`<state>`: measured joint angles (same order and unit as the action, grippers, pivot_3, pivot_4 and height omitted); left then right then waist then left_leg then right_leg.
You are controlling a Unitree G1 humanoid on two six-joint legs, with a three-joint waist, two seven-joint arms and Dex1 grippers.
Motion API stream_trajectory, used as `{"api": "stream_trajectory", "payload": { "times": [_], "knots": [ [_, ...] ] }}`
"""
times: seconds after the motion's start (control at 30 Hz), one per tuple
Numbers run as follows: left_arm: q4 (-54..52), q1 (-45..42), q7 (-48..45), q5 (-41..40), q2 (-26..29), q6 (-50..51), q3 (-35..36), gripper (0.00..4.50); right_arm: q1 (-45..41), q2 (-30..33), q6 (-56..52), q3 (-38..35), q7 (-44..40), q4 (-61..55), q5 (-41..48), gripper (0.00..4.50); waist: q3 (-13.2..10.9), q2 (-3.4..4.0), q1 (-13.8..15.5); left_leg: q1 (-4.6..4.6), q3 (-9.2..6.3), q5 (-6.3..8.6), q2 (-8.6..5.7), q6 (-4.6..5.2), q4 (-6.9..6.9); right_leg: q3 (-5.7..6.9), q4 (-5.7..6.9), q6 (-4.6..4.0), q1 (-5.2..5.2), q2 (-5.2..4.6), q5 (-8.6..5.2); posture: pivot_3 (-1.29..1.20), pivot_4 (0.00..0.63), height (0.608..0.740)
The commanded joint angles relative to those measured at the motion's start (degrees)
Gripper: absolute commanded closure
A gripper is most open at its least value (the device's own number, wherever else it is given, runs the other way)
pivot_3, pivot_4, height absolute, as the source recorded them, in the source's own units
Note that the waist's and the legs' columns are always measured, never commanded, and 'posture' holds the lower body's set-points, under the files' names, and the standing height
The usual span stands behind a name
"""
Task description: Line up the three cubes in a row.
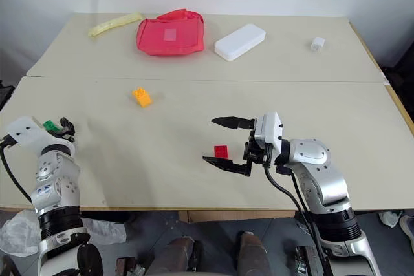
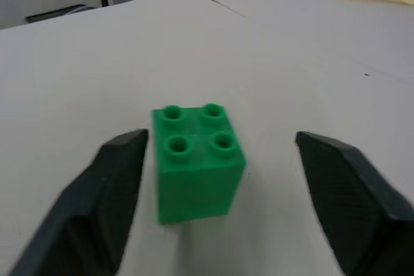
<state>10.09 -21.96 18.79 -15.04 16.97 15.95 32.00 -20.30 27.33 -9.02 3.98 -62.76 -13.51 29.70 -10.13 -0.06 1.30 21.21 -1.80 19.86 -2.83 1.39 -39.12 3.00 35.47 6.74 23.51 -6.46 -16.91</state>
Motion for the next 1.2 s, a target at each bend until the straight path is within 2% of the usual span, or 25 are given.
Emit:
{"api": "stream_trajectory", "payload": {
  "times": [0.03, 0.13, 0.2, 0.27, 0.3, 0.37, 0.47, 0.53, 0.6, 0.67, 0.77, 0.93, 1.2],
  "knots": [
    [-1.2, 0.53, 0.34, 1.32, 0.75, -0.77, -0.11, 2.19, 0.51, -0.3, 1.13, -0.5, 0.78, -2.58, 0.24, 0.0, 0.0, 0.0, 0.02, 0.0, 0.0, 0.0, 0.01, 0.0, 0.0, 0.0, 0.0, 0.0, 0.0, 0.0, 0.0, 0.0, 0.15, 0.74],
    [-1.83, 1.38, -0.3, 1.64, 1.01, -0.65, -0.46, 3.02, 1.58, 0.2, 1.54, -0.49, 0.8, -2.92, -0.13, 0.0, 0.0, 0.0, 0.05, 0.0, 0.0, -0.01, 0.0, -0.01, 0.0, 0.0, 0.01, 0.0, -0.01, -0.01, 0.0, 0.0, 0.15, 0.74],
    [-2.39, 2.05, -2.14, 0.84, 1.2, -1.78, -0.13, 3.02, 2.2, 0.62, 1.75, -0.86, 0.86, -3.12, -0.37, 0.0, 0.0, 0.0, 0.05, 0.0, 0.01, -0.01, -0.01, 0.0, -0.01, 0.0, 0.02, 0.01, -0.01, -0.01, 0.0, 0.0, 0.15, 0.74],
    [-3.84, 3.32, -9.19, -1.51, 2.44, -4.97, -0.55, 3.02, 3.06, 1.54, 2.23, -1.88, 0.95, -3.2, -0.84, 0.0, 0.0, 0.0, 0.04, -0.01, 0.01, -0.01, -0.01, 0.0, -0.01, 0.0, 0.02, 0.01, 0.0, -0.02, 0.0, 0.0, 0.15, 0.74],
    [-4.73, 4.0, -13.86, -2.96, 3.46, -6.87, -0.93, 3.02, 3.43, 1.96, 2.62, -2.55, 1.27, -3.32, -1.1, 0.0, 0.0, -0.01, 0.03, -0.01, 0.01, -0.01, 0.0, -0.01, -0.01, -0.01, 0.02, 0.0, 0.0, -0.02, 0.0, 0.0, 0.15, 0.74],
    [-8.91, 5.29, -30.11, -12.65, 6.45, -2.39, -2.94, 3.02, 5.23, 4.9, -1.13, -4.18, 0.85, -5.06, 1.43, 0.0, -0.03, -0.05, 0.04, 0.01, 0.01, 0.0, 0.03, -0.01, -0.01, -0.02, -0.02, 0.0, 0.0, -0.02, 0.0, 0.0, 0.15, 0.74],
    [-14.39, 6.68, -55.76, -17.85, 15.47, -3.37, -10.59, 3.02, 8.74, 7.21, -0.48, -7.76, 1.71, -6.42, 1.89, 0.0, -0.06, -0.11, 0.22, 0.08, -0.15, -0.01, 0.05, -0.01, -0.07, -0.06, -0.13, -0.03, -0.11, -0.1, -0.01, 0.0, 0.15, 0.74],
    [-13.99, 5.31, -64.67, -19.45, 19.49, -0.83, -14.41, 3.02, 10.66, 7.98, -0.1, -9.35, 2.19, -7.04, 1.82, 0.0, -0.02, -0.02, 0.17, 0.03, -0.24, 0.0, 0.03, -0.01, -0.06, -0.02, -0.46, -0.03, -0.26, -0.13, -0.01, 0.0, 0.15, 0.74],
    [-11.16, 1.36, -75.72, -16.55, 22.97, -1.79, -22.27, 3.02, 12.14, 8.46, 0.58, -11.19, 3.0, -7.4, 1.4, 0.0, -0.01, 0.08, 0.1, -0.08, -0.21, 0.0, 0.0, 0.0, -0.02, -0.09, -0.48, -0.03, -0.32, -0.14, -0.01, 0.0, 0.15, 0.74],
    [-6.46, -3.68, -84.59, -13.44, 23.46, -5.74, -28.44, 3.02, 12.77, 8.65, 0.62, -12.77, 4.1, -7.45, 1.37, 0.0, -0.02, 0.18, 0.01, -0.08, -0.18, -0.01, 0.0, 0.01, 0.0, -0.08, -0.47, -0.03, -0.31, -0.1, -0.01, 0.0, 0.15, 0.74],
    [2.92, -11.52, -95.64, -8.19, 19.88, -13.79, -37.03, 3.02, 13.46, 8.88, 1.45, -14.2, 5.16, -7.48, 0.57, 0.0, -0.02, 0.17, -0.01, -0.03, -0.13, -0.03, 0.01, 0.01, 0.02, -0.07, -0.38, -0.03, -0.19, 0.01, -0.01, 0.0, 0.15, 0.74],
    [17.57, -17.47, -103.11, -1.88, 16.13, -24.81, -42.2, 3.02, 15.91, 9.16, 1.61, -15.19, 6.5, -9.87, 0.4, 0.0, -0.03, 0.15, -0.3, 0.02, 0.3, -0.03, 0.04, 0.1, 0.04, 0.08, -0.01, -0.01, 0.05, 0.31, -0.01, 0.0, 0.15, 0.74],
    [32.15, -21.49, -103.92, 1.44, 12.32, -33.72, -40.8, 3.02, 23.07, 8.96, 1.3, -17.78, 10.18, -14.87, -0.03, 0.0, -0.09, 0.05, 0.2, 0.03, 0.4, -0.07, -0.03, 0.27, -0.06, -0.02, 0.06, 0.12, 0.06, 0.24, 0.06, 0.0, 0.15, 0.74]
  ]
}}
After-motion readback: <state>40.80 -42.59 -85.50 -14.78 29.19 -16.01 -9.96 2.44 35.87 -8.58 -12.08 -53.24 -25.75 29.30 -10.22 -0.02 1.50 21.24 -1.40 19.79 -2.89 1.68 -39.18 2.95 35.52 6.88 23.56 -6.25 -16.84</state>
